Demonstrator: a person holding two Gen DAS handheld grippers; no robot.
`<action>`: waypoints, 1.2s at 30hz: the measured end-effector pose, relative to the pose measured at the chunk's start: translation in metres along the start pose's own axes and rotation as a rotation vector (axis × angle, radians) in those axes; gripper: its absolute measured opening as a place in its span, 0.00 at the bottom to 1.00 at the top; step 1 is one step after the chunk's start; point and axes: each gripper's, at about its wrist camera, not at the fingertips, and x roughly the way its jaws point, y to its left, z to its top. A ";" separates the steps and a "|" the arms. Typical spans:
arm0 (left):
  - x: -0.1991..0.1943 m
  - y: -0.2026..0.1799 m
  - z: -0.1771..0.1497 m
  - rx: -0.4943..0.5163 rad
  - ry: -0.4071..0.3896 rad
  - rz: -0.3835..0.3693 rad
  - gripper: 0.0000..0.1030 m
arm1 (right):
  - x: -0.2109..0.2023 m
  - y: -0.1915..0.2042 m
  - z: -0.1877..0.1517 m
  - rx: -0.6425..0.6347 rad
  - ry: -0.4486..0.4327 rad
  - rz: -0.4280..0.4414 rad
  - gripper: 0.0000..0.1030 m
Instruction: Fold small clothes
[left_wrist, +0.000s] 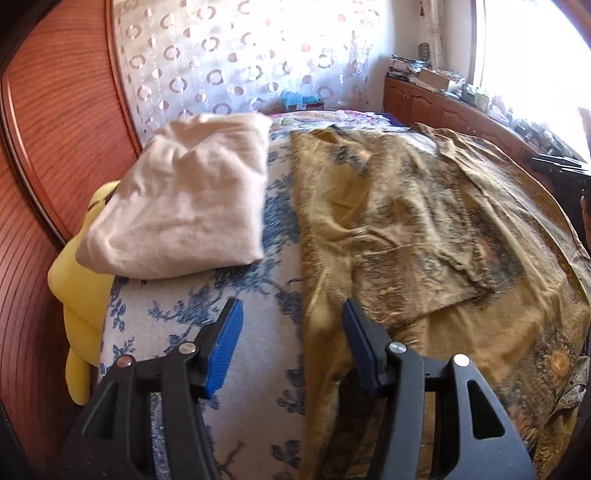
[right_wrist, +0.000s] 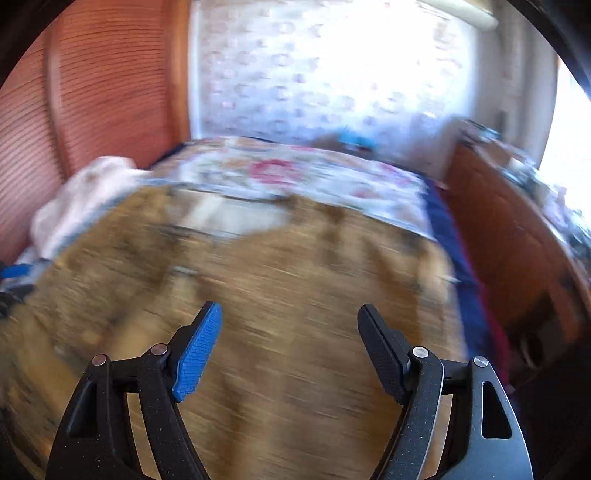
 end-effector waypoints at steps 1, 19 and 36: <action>-0.002 -0.005 0.002 0.006 -0.008 -0.013 0.54 | -0.002 -0.022 -0.007 0.032 0.009 -0.019 0.76; 0.021 -0.096 0.041 0.077 -0.015 -0.163 0.54 | 0.012 -0.172 -0.089 0.409 0.139 0.111 0.50; 0.039 -0.101 0.042 0.089 0.041 -0.132 0.55 | -0.023 -0.144 -0.048 0.260 0.027 -0.004 0.03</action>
